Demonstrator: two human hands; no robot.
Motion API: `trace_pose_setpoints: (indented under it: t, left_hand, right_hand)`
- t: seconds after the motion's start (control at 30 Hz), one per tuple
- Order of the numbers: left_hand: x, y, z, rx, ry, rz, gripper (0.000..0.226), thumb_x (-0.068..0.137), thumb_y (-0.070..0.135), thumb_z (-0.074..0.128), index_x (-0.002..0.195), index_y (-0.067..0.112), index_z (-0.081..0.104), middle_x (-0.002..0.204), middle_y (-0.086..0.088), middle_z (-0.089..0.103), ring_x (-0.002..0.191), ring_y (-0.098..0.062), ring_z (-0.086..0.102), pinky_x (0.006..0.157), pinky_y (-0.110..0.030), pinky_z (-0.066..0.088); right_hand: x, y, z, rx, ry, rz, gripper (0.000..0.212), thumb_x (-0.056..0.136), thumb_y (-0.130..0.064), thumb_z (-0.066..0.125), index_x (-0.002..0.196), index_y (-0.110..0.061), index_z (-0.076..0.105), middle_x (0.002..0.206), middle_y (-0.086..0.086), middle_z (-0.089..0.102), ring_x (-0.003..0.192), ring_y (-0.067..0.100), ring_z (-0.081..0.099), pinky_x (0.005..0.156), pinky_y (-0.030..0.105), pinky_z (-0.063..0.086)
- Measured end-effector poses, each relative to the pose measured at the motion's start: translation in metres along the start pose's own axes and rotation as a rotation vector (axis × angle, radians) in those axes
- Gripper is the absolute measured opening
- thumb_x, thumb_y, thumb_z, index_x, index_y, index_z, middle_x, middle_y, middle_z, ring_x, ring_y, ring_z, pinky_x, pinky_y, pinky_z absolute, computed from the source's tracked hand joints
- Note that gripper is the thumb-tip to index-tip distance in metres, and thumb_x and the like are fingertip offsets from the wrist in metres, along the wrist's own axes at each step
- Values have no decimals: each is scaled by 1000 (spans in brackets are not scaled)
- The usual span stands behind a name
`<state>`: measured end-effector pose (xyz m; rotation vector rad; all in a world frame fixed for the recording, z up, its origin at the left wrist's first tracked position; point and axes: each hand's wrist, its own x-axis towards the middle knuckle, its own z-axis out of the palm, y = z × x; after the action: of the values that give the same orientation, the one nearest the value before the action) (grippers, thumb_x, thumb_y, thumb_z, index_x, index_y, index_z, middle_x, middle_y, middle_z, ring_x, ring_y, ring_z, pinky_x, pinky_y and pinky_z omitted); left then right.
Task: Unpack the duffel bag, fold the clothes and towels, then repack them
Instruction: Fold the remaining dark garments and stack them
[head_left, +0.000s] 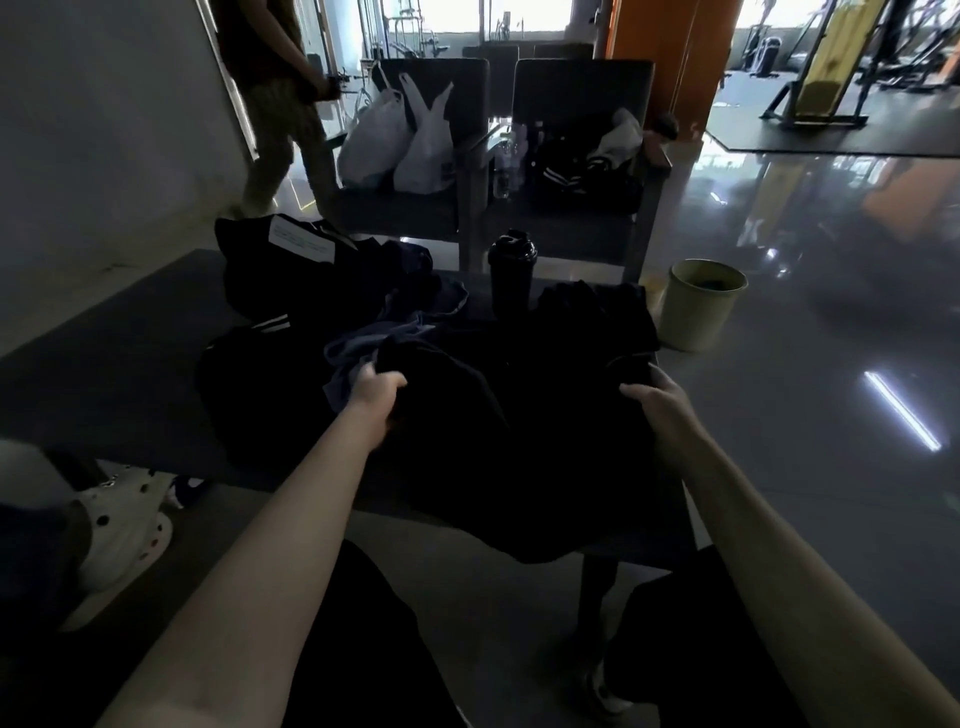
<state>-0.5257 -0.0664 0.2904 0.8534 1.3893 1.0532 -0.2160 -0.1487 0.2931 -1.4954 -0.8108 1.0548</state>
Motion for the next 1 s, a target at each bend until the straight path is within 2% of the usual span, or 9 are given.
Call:
trace_pose_setpoints:
  t: [0.1,0.2,0.33,0.43,0.53,0.67,0.8,0.9,1.0]
  left_hand:
    - [2,-31,-4,204,-17,14,69,88,2,51,147,24,22,139,-13,43,115,-34,51,97,-43,44]
    - [-7,-59,-5,595,-13,204,81,88,10,57,151,25,7,148,-9,30,131,-30,40,99,-33,34]
    - [-22,-87,-3,781,88,253,82,87,34,61,149,27,8,145,-8,33,122,-33,48,94,-42,42]
    - [-21,-103,-12,974,30,152,66,82,45,55,136,14,34,126,-8,51,110,-30,53,90,-42,48]
    - [-26,-103,-16,949,-3,93,39,86,35,45,112,6,51,103,-11,60,85,-22,57,72,-33,51]
    - [-43,-86,-11,708,69,141,45,91,22,57,130,6,39,108,-7,55,93,-25,56,73,-32,45]
    - [-65,-58,-10,556,2,277,59,89,11,62,140,21,34,96,0,56,83,-15,58,64,-21,46]
    - [-82,-42,-6,481,-72,345,39,90,5,58,123,21,47,86,-8,58,68,-13,58,49,-13,45]
    - [-98,-28,-3,571,-174,418,22,91,0,52,91,18,63,72,-2,56,61,-10,51,50,-9,40]
  right_hand:
    - [3,25,-2,-195,-83,51,71,83,5,54,145,-25,33,104,8,63,76,18,63,63,29,49]
    - [-8,51,0,-433,-145,94,85,82,5,54,150,-31,19,120,10,57,82,19,61,69,31,53]
    - [-29,73,4,-816,-18,43,59,85,-14,54,141,-16,35,116,10,57,97,24,56,74,31,47]
    - [-42,74,7,-987,79,75,32,86,-19,50,114,-4,49,109,14,58,95,29,54,72,35,42]
    - [-51,72,7,-957,94,65,22,86,-13,47,106,-7,50,95,12,60,78,26,52,66,33,41]
    - [-62,62,4,-701,117,-132,52,90,-11,52,140,-13,40,95,7,62,78,20,60,64,22,45]
    - [-77,39,4,-463,96,-282,40,92,-6,55,131,-15,55,85,-3,58,85,30,64,52,3,41]
    - [-77,30,4,-341,10,-286,25,89,-3,56,104,-17,71,83,8,70,76,26,64,54,15,44]
    - [-81,20,0,-283,-122,-207,44,81,8,51,117,-14,66,82,13,65,71,25,52,59,27,40]
